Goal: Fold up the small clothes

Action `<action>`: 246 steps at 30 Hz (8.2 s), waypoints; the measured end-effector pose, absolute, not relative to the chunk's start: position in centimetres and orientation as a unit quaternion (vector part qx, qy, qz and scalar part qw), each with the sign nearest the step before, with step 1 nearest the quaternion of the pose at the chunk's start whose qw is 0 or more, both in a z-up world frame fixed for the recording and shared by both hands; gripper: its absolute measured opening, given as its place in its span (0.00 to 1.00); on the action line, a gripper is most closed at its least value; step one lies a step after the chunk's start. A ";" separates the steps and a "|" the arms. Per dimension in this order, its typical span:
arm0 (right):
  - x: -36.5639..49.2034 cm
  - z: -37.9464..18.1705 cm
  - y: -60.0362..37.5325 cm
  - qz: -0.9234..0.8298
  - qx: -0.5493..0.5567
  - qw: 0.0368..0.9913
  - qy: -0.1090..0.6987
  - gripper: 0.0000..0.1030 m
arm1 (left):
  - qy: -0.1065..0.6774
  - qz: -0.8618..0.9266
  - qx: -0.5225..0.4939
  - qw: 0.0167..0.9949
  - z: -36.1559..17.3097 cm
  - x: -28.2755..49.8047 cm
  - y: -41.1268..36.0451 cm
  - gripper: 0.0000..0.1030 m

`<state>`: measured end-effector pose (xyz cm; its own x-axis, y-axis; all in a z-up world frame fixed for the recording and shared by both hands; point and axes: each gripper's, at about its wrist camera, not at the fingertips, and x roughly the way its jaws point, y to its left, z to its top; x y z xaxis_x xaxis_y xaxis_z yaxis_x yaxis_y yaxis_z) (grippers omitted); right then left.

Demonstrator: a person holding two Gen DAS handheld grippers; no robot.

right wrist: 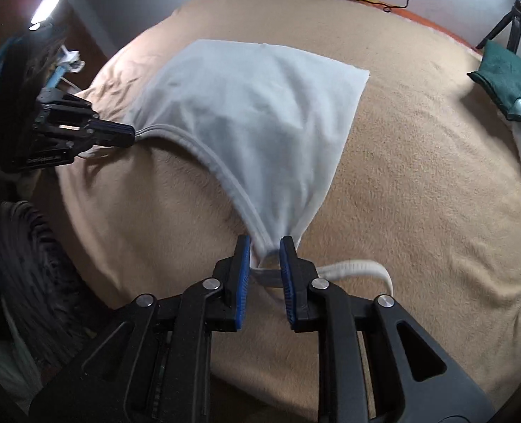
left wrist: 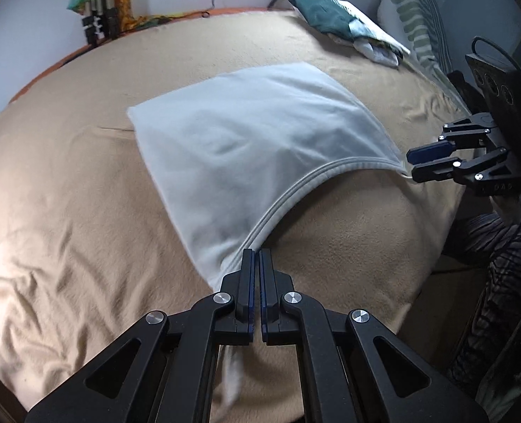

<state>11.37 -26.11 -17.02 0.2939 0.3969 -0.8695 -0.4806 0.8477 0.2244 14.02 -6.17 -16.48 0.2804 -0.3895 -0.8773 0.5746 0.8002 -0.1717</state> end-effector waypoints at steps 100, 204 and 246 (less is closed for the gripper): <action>29.1 -7.5 -62.8 0.014 0.058 0.945 0.322 0.09 | 0.330 -0.388 -0.052 0.859 -9.8 37.5 -40.9 0.06; 3.6 -4.7 -42.8 -0.144 0.076 0.965 0.205 1.00 | 0.224 -0.266 0.087 0.934 -3.6 11.6 -23.8 1.00; 4.1 -5.4 -41.9 -0.137 0.078 0.965 0.209 1.00 | 0.225 -0.259 0.088 0.935 -3.4 11.5 -23.3 1.00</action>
<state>4.10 -41.90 -5.40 0.8750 -0.2322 -0.4248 0.2972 0.9503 0.0927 11.55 -23.30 -3.41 0.7651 -0.4444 -0.4660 0.5238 0.8504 0.0490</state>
